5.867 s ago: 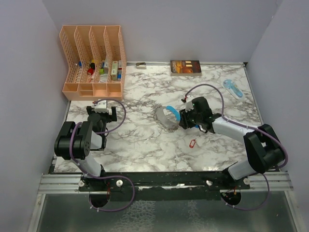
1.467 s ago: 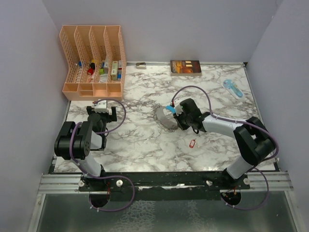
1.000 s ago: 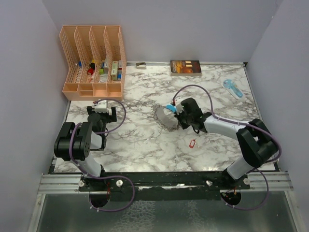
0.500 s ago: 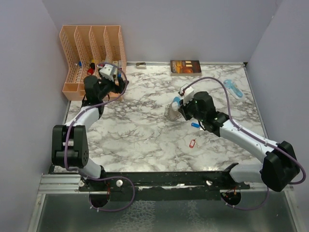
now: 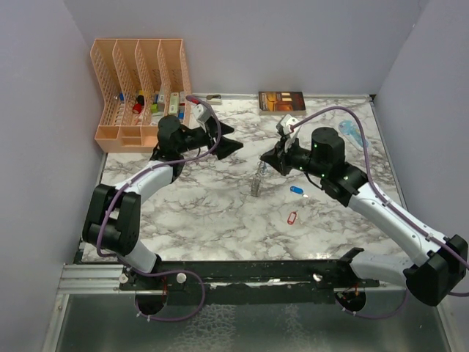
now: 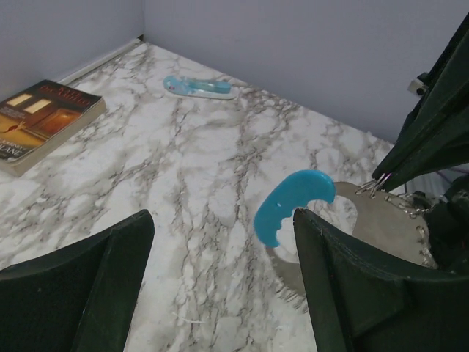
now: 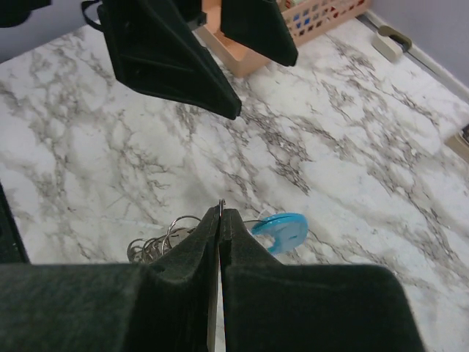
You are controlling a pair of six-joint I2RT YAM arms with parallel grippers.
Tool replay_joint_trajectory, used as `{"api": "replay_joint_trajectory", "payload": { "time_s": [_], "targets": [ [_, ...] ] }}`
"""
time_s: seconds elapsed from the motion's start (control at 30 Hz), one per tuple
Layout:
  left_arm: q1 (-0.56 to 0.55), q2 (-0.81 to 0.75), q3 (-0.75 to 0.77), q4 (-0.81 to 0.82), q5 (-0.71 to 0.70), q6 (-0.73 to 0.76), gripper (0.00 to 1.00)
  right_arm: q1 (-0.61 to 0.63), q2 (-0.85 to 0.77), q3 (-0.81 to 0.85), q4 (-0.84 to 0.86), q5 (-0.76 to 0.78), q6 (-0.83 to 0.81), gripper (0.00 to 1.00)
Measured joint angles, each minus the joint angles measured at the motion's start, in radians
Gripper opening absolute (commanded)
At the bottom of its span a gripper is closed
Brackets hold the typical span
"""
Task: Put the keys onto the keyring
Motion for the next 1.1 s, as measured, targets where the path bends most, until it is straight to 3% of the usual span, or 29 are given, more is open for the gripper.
{"api": "replay_joint_trajectory", "payload": {
  "time_s": [0.37, 0.5, 0.9, 1.1],
  "targets": [
    [-0.003, 0.000, -0.064, 0.448, 0.156, -0.330, 0.80, 0.000, -0.012, 0.019, -0.019, -0.174, 0.009, 0.01],
    [-0.024, 0.000, -0.063, 0.466, 0.180, -0.344, 0.80, 0.000, -0.010, 0.020, -0.020, -0.211, 0.025, 0.01],
    [-0.068, 0.000, -0.036, 0.277, 0.212, -0.243, 0.77, 0.000, -0.002, 0.036, -0.020, -0.257, 0.053, 0.01],
    [-0.073, 0.003, -0.047, 0.410, 0.264, -0.324, 0.77, 0.000, -0.020, 0.036, -0.020, -0.255, 0.065, 0.01]
  ]
}}
